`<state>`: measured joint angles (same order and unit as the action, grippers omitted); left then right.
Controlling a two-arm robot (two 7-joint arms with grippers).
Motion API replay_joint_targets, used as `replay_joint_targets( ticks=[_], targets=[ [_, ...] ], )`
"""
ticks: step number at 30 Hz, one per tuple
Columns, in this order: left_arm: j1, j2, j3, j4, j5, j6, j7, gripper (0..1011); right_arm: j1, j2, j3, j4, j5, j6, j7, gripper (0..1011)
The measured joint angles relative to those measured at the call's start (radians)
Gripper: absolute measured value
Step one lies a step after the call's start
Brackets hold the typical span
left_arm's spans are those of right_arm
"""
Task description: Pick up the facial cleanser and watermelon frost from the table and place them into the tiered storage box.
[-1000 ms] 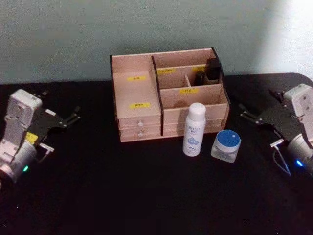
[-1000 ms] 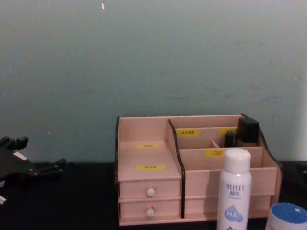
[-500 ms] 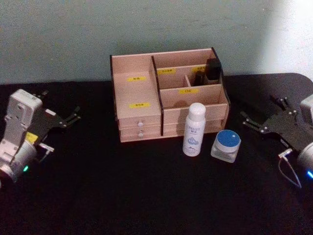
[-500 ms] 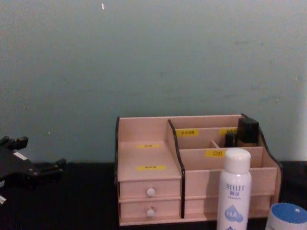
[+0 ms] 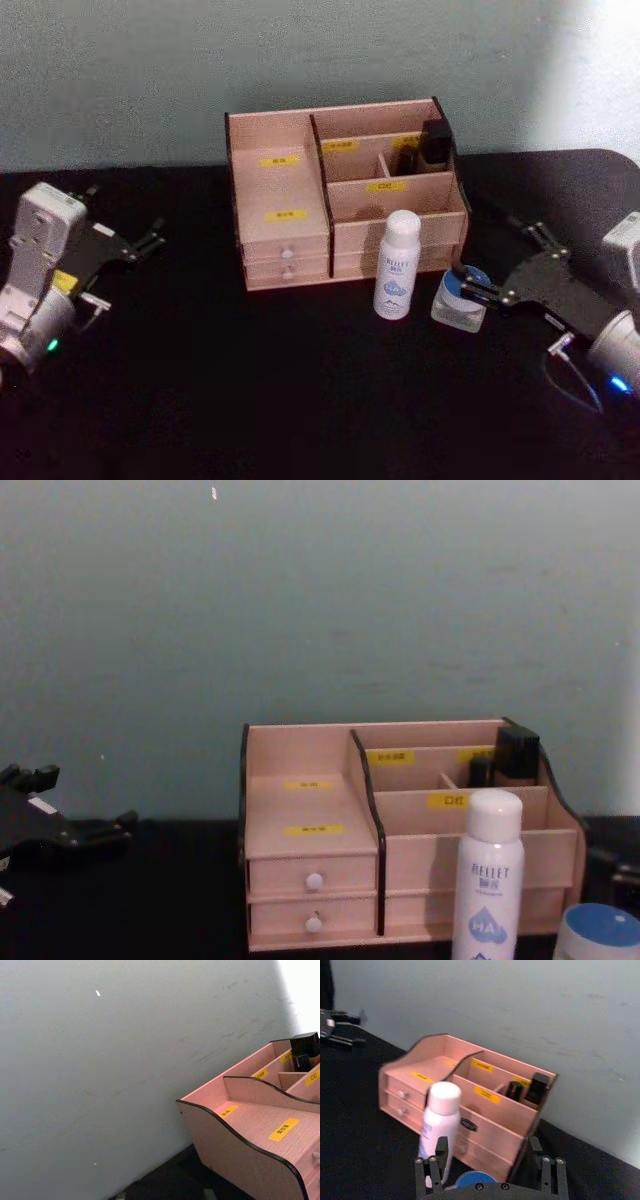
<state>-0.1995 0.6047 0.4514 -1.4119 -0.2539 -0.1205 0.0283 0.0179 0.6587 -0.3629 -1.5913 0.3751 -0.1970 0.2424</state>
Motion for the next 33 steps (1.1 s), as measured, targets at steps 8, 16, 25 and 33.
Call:
replay_joint_targets(
  ticks=[8,16,25,33],
  targets=[
    [0.0,0.0,0.0,0.0,0.0,0.0,0.0,1001,0.032,-0.041,-0.022,0.036,0.001,-0.004,0.058,1003],
    [0.0,0.0,0.0,0.0,0.0,0.0,0.0,1001,0.085,-0.094,-0.042,0.097,-0.006,0.026,0.107,1002],
    [0.0,0.0,0.0,0.0,0.0,0.0,0.0,1001,0.123,-0.136,-0.046,0.15,0.002,0.056,0.152,1003],
    [0.0,0.0,0.0,0.0,0.0,0.0,0.0,1001,0.145,-0.169,-0.044,0.187,0.002,0.071,0.185,1003]
  ],
)
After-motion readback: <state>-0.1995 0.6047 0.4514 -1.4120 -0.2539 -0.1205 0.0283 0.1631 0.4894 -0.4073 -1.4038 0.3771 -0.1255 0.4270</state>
